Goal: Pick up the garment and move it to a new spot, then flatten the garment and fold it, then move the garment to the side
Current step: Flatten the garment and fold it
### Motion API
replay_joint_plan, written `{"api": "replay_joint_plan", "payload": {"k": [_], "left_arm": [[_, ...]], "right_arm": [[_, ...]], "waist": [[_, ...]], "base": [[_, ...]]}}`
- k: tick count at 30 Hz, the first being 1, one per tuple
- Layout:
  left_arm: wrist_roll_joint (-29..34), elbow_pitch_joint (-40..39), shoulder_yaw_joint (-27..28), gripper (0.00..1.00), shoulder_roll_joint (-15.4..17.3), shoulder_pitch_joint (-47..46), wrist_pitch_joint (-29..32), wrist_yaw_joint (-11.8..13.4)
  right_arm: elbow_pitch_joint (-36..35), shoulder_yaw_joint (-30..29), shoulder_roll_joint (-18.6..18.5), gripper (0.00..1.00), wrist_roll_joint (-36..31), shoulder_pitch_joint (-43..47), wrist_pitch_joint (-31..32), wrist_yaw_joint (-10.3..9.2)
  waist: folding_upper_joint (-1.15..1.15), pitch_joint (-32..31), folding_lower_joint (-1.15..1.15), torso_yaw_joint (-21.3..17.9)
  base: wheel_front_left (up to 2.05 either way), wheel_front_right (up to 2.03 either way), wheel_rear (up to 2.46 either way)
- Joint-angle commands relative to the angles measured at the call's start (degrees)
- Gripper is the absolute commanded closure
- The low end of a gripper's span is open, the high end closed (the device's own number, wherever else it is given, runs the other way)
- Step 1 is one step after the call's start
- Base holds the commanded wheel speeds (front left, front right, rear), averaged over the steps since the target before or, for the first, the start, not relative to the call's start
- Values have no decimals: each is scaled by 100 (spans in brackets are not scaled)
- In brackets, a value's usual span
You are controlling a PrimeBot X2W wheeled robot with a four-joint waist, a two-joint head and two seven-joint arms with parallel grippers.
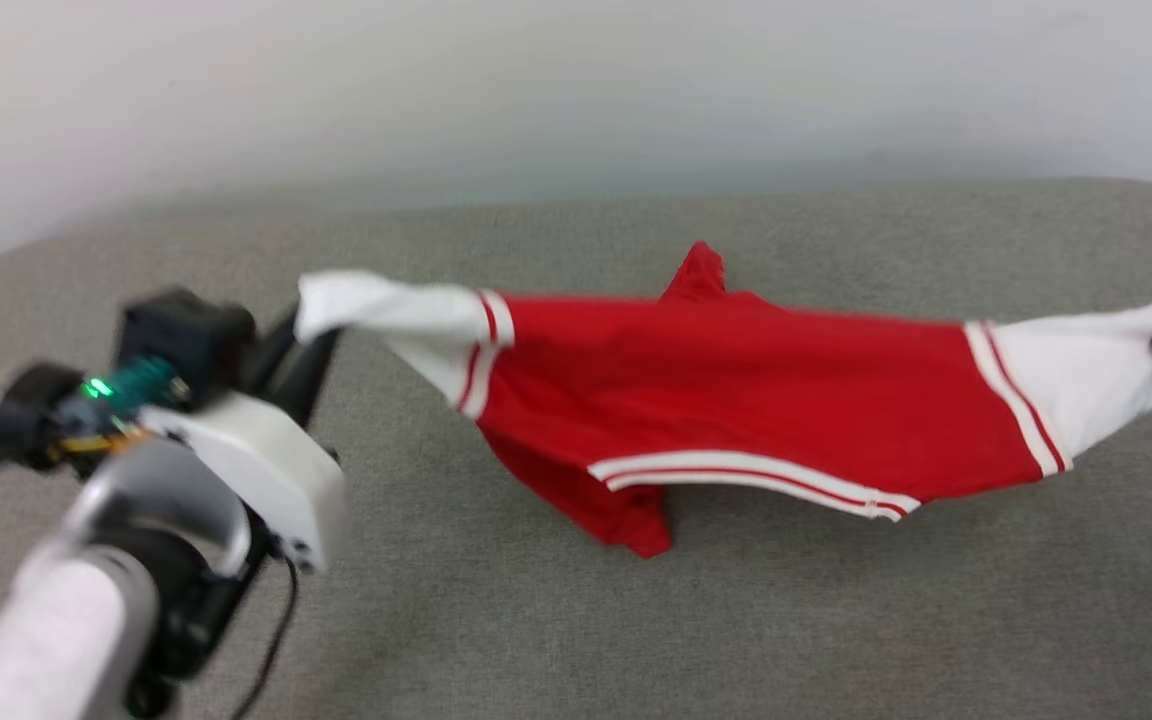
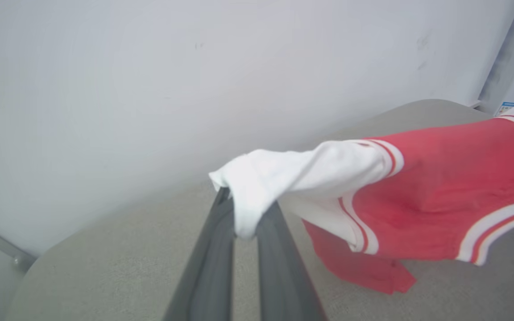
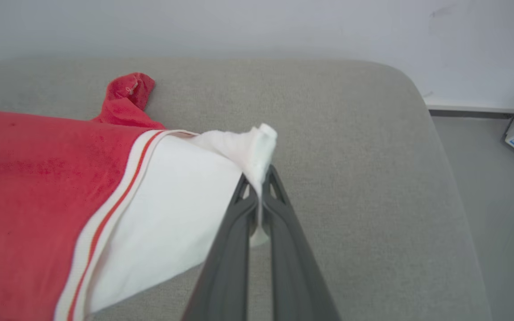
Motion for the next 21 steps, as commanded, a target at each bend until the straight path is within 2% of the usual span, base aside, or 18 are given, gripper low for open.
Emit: {"api": "replay_joint_plan", "payload": {"k": [1, 4, 8, 15, 21], "left_arm": [[-26, -31, 40, 100, 18, -90, 22, 10], [-91, -85, 314, 100, 81, -642, 25, -9], [-211, 221, 526, 100, -16, -1546, 10, -81], [-45, 1626, 590, 100, -309, -3421, -229, -180], [149, 3021, 613, 100, -539, -4887, -732, -237]], "right_arm": [[-79, -11, -62, 100, -21, -129, 13, -4], [-627, 33, -204, 100, -43, -479, 159, -4], [-776, 102, -339, 100, -18, -1250, 245, -4], [-108, 468, -465, 100, -61, -2906, -135, -4], [848, 882, -390, 100, -107, -4301, -886, -5]], "waist": [[0, -95, -1, -70], [0, -151, -1, -110], [0, -72, -1, -147], [0, 456, -1, -193], [0, 1235, -1, -299]], "base": [[0, 0, 0], [0, 0, 0], [0, 0, 0], [0, 0, 0], [0, 0, 0]]}}
